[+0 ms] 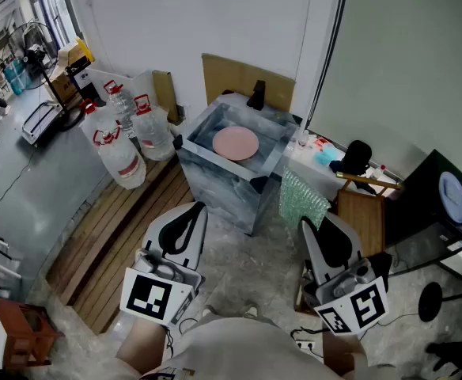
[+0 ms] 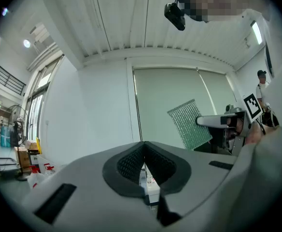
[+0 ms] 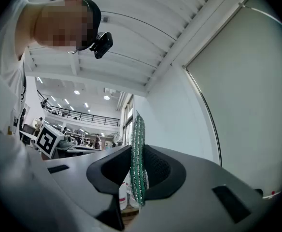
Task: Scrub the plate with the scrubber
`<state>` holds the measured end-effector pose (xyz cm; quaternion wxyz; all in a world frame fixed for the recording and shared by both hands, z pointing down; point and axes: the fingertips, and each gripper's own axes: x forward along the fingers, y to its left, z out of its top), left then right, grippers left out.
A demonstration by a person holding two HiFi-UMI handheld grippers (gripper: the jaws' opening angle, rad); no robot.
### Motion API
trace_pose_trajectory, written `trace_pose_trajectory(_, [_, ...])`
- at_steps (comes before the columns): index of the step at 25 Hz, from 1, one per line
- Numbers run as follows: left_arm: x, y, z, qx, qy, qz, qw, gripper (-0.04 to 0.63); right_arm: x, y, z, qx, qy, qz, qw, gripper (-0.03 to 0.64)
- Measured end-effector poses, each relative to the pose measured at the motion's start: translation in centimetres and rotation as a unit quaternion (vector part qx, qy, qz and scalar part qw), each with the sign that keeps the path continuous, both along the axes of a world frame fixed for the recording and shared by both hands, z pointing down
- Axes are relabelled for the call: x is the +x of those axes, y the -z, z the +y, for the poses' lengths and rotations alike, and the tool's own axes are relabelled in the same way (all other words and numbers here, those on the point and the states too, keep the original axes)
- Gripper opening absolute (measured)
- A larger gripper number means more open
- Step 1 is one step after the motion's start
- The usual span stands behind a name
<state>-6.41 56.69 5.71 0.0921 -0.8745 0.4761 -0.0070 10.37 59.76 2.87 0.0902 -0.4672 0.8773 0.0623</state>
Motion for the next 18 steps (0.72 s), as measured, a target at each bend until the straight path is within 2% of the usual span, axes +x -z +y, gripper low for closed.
trace_pose_trajectory(12, [3.4,-1.9,-0.4,-0.013,0.028,-0.006,0.9995,0.017,4.3,-2.0,-0.5,-0.022,0.023,-0.01,0.999,0.1])
trace_pose_trajectory(18, [4.4,-2.7,-0.3,-0.022,0.043,-0.014,0.9987,0.017,6.7,-3.0,-1.9,-0.041,0.018,-0.028,0.999,0.1])
